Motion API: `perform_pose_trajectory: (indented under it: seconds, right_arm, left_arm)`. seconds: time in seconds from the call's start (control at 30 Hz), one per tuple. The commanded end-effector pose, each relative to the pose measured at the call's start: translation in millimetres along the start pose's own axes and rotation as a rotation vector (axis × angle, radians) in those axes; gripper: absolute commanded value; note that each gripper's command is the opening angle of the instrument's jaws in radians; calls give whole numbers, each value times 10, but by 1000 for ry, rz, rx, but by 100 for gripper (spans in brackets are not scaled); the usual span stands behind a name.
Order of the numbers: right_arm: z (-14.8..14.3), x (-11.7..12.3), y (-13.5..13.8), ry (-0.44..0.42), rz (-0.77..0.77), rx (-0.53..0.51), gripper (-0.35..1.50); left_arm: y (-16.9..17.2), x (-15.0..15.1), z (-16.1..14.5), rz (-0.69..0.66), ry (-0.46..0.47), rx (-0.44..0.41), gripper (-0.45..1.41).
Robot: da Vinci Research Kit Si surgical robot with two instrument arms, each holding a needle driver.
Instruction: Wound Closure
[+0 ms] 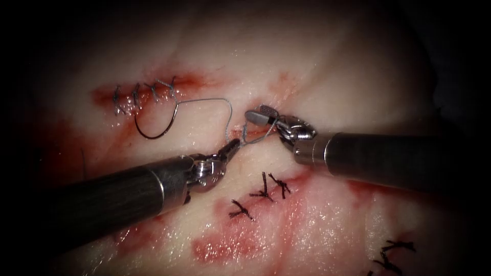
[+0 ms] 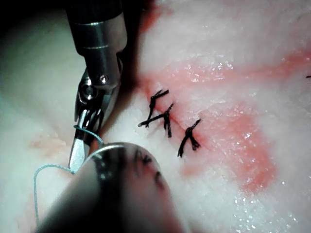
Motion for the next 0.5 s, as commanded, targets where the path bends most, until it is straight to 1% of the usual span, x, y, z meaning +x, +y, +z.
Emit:
perform_pose_trajectory:
  seconds: [0.03, 0.13, 0.37, 0.4, 0.47, 0.5]
  right_arm:
    - [11, -1, -4, -1, 2, 4, 101]
    - [16, 2, -3, 0, 3, 0, 100]
    - [30, 4, -8, 6, 6, 5, 88]
    - [30, 4, -8, 7, 7, 5, 79]
    - [30, 4, -9, 7, 7, 5, 73]
    - [30, 4, -9, 7, 7, 5, 66]
  left_arm:
    - [-2, 3, 7, 1, 2, 0, -45]
    - [-2, 3, 7, 0, 4, -1, -45]
    - [-1, 3, 6, 1, 3, -4, -45]
    - [-1, 3, 5, 1, 4, -4, -45]
    - [-1, 2, 5, 1, 4, -4, -45]
    - [-1, 2, 5, 2, 4, -7, -45]
